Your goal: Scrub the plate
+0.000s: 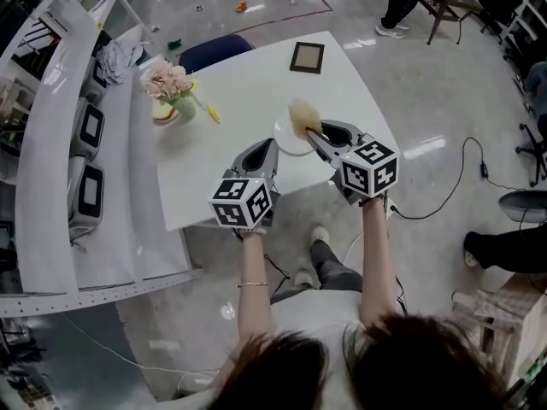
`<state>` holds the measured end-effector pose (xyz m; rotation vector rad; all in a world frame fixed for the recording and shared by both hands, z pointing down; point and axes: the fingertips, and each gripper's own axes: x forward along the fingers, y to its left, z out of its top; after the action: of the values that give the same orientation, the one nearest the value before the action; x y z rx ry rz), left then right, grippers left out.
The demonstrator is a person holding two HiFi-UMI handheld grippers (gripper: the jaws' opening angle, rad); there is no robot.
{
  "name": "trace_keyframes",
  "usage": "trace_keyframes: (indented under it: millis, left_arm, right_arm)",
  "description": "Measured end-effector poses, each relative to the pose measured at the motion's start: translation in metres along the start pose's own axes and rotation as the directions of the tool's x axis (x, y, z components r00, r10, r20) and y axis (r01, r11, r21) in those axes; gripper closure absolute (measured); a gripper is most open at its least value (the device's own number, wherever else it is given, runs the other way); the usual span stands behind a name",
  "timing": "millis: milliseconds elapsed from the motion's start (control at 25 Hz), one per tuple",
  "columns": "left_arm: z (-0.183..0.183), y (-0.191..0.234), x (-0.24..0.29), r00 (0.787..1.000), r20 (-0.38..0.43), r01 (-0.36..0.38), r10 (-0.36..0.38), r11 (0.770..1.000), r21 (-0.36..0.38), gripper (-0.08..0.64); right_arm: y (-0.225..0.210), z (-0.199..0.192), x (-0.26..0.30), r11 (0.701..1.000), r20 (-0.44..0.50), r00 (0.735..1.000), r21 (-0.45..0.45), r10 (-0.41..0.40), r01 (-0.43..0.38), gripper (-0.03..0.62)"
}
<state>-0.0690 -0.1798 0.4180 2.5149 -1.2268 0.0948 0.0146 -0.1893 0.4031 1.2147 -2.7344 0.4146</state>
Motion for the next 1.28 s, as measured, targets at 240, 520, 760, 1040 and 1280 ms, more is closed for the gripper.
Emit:
trace_keyframes:
  millis: [240, 520, 760, 1040, 1280]
  left_arm:
    - [-0.005, 0.012, 0.024, 0.999, -0.028, -0.025, 0.024, 0.999, -0.021, 0.549]
    - [-0.007, 0.026, 0.05, 0.998, -0.037, -0.053, 0.051, 0.997, -0.052, 0.549]
    - [-0.017, 0.028, 0.06, 0.996, -0.064, -0.066, 0.06, 0.993, -0.1, 0.549]
    - [-0.029, 0.041, 0.064, 0.992, -0.11, -0.072, 0.057, 0.988, -0.135, 0.549]
    - [-0.041, 0.057, 0.068, 0.987, -0.152, -0.069, 0.04, 0.98, -0.189, 0.549]
  right_arm:
    - [-0.023, -0.003, 0.018, 0.999, -0.034, 0.999, 0.013, 0.034, -0.033, 0.506]
    - [-0.044, -0.008, 0.038, 0.996, -0.085, 0.992, 0.01, 0.091, -0.09, 0.506]
    - [-0.059, -0.016, 0.045, 0.993, -0.135, 0.984, 0.007, 0.114, -0.114, 0.506]
    - [-0.066, -0.029, 0.06, 0.994, -0.168, 0.98, 0.032, 0.111, -0.107, 0.506]
    - [-0.068, -0.038, 0.076, 0.994, -0.206, 0.973, 0.024, 0.108, -0.106, 0.506]
